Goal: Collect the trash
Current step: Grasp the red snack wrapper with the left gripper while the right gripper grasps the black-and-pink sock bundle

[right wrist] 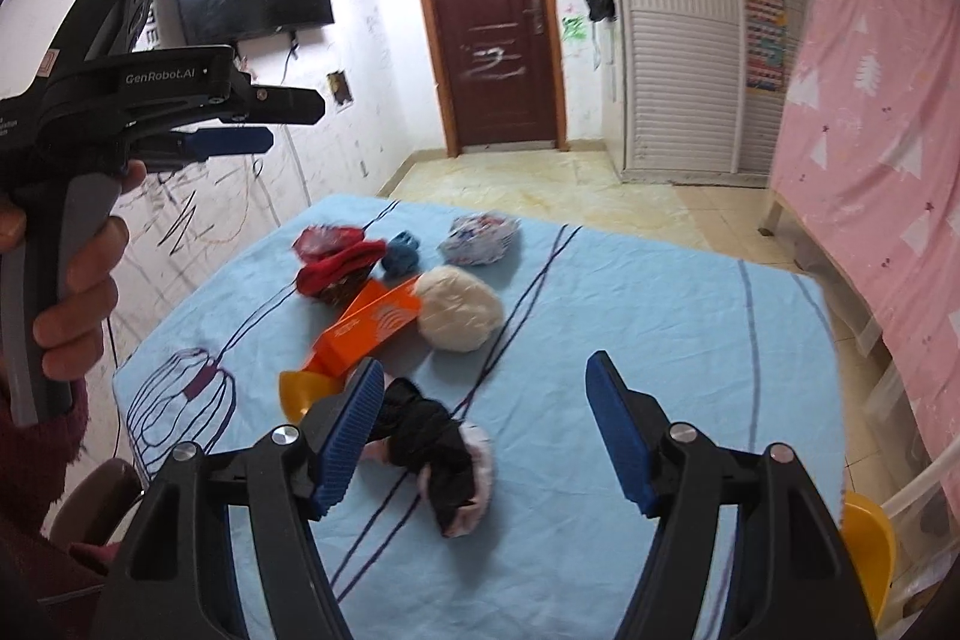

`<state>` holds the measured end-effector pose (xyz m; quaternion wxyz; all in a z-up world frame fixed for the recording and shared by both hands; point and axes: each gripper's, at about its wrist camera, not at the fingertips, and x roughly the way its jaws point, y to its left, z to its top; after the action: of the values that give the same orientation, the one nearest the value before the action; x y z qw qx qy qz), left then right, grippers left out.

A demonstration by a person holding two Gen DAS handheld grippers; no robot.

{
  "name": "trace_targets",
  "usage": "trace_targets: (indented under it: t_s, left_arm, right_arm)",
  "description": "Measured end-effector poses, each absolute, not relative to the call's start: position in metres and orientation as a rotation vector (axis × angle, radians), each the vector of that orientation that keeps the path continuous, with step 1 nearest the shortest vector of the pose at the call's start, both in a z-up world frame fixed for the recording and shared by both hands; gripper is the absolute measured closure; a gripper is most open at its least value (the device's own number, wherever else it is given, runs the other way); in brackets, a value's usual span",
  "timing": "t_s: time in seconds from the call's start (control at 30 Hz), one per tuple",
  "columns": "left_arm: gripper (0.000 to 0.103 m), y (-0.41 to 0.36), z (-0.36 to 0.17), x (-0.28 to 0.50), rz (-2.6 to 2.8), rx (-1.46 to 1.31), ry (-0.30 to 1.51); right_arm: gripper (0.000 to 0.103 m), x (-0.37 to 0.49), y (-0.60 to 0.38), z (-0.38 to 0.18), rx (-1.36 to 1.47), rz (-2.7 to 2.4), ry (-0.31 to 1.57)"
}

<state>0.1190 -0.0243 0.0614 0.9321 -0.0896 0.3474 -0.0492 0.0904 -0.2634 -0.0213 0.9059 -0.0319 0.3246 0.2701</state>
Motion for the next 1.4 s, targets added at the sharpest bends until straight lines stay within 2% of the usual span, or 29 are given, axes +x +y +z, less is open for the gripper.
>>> trace_targets:
  t_s: [0.37, 0.83, 0.93, 1.07, 1.2, 1.4]
  left_arm:
    - [0.036, 0.012, 0.028, 0.143, -0.018, -0.115, 0.789]
    - [0.036, 0.034, -0.028, 0.19, -0.006, -0.176, 0.936]
    - [0.05, 0.035, -0.033, 0.191, -0.018, -0.198, 0.952]
    - [0.066, 0.033, -0.034, 0.188, -0.022, -0.198, 0.947]
    - [0.07, 0.028, -0.033, 0.18, -0.012, -0.187, 0.931]
    - [0.071, 0.026, -0.013, 0.161, 0.054, -0.177, 0.825]
  right_arm:
    - [0.039, 0.09, -0.224, -0.047, -0.157, 0.646, 0.747]
    - [0.037, 0.104, -0.216, -0.064, -0.239, 0.654, 0.811]
    - [0.037, 0.106, -0.212, -0.07, -0.262, 0.649, 0.822]
    - [0.044, 0.107, -0.209, -0.073, -0.281, 0.637, 0.83]
    - [0.052, 0.107, -0.214, -0.073, -0.257, 0.631, 0.823]
    - [0.053, 0.107, -0.234, -0.059, -0.182, 0.578, 0.765]
